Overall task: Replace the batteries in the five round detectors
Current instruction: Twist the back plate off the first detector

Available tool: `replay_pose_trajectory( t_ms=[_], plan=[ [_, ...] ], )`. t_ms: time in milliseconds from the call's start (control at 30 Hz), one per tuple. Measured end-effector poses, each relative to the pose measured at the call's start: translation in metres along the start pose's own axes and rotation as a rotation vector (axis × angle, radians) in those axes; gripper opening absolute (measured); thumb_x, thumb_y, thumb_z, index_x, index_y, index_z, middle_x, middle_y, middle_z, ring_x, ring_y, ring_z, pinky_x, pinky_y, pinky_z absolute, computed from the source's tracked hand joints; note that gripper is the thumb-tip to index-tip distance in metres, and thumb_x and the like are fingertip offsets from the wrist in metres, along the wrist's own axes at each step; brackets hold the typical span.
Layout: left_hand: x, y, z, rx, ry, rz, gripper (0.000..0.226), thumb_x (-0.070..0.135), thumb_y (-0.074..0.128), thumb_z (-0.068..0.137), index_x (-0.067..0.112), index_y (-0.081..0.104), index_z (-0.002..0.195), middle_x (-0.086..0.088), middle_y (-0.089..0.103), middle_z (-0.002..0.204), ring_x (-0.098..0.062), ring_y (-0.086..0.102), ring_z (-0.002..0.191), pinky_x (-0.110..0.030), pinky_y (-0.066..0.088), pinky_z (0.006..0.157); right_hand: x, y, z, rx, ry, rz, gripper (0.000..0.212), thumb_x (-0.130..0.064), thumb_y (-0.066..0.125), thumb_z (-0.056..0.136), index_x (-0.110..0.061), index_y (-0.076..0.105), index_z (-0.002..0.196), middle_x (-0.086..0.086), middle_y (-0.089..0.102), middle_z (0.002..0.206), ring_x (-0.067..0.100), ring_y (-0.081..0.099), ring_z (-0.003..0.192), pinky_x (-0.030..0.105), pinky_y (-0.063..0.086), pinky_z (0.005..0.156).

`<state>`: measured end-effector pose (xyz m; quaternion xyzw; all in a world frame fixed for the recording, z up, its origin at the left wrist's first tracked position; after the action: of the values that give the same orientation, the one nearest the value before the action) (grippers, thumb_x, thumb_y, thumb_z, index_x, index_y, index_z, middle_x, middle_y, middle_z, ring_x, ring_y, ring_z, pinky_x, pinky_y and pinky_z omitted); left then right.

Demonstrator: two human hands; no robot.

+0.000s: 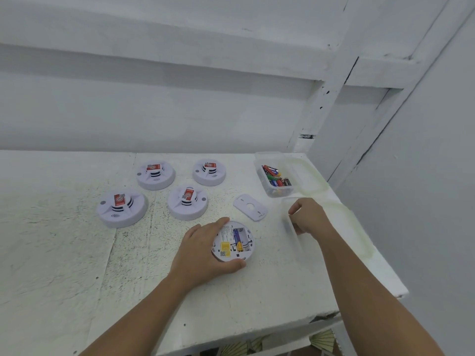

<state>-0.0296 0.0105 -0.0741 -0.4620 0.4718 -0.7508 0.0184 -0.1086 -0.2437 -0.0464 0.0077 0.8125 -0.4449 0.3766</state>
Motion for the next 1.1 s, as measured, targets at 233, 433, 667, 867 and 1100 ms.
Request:
replay_pose_trajectory(
  t_ms=[233,433,667,867,1100],
  plan=[
    [-0.001,0.002,0.001,0.003,0.011,0.011,0.099,0.084,0.057,0.058,0.037,0.032,0.142,0.022,0.051,0.119,0.002,0.039,0.097,-0.036,0.031,0.108,0.005,-0.003,0.001,0.008,0.030,0.064,0.015,0.003,0.060,0.086,-0.009,0.056,0.078,0.011,0.061,0.080,0.023,0.062,0.064,0.031,0.054,0.051],
    [-0.001,0.000,0.001,0.013,0.013,0.003,0.099,0.083,0.057,0.057,0.037,0.034,0.141,0.024,0.048,0.115,0.002,0.039,0.096,-0.036,0.031,0.108,0.006,-0.017,0.003,0.031,0.021,0.072,0.009,-0.002,0.062,0.086,-0.006,0.057,0.080,0.013,0.063,0.086,0.022,0.062,0.064,0.034,0.057,0.056],
    [-0.002,0.002,0.001,0.017,0.018,0.010,0.099,0.084,0.058,0.057,0.037,0.033,0.141,0.022,0.051,0.121,0.002,0.039,0.096,-0.037,0.031,0.108,-0.051,-0.037,-0.024,0.158,-0.376,0.033,0.005,-0.009,0.062,0.087,-0.012,0.062,0.083,0.005,0.065,0.080,0.019,0.062,0.068,0.020,0.050,0.051],
    [-0.001,0.001,0.002,0.030,0.024,0.013,0.097,0.082,0.061,0.057,0.036,0.036,0.140,0.023,0.052,0.114,0.002,0.041,0.094,-0.037,0.034,0.106,-0.080,0.050,-0.079,-0.231,-0.658,-0.240,0.009,-0.019,0.065,0.087,-0.023,0.072,0.092,-0.012,0.068,0.088,-0.003,0.059,0.076,0.008,0.043,0.067],
    [-0.002,0.001,0.003,0.037,0.011,-0.028,0.098,0.082,0.061,0.054,0.035,0.041,0.137,0.025,0.051,0.105,0.002,0.043,0.091,-0.037,0.035,0.104,-0.091,0.093,-0.105,-0.355,-0.915,-0.575,0.022,-0.019,0.060,0.091,-0.013,0.072,0.108,-0.001,0.067,0.119,0.012,0.057,0.103,0.009,0.037,0.076]
  ],
)
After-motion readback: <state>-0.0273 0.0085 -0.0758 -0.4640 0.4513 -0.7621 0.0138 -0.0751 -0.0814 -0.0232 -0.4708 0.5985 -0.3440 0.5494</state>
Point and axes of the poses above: each hand's wrist, its own z-axis towards the middle knuckle, its own y-axis out of the palm, x = y × z, the point moved 10 cm from there along z, towards the middle knuckle
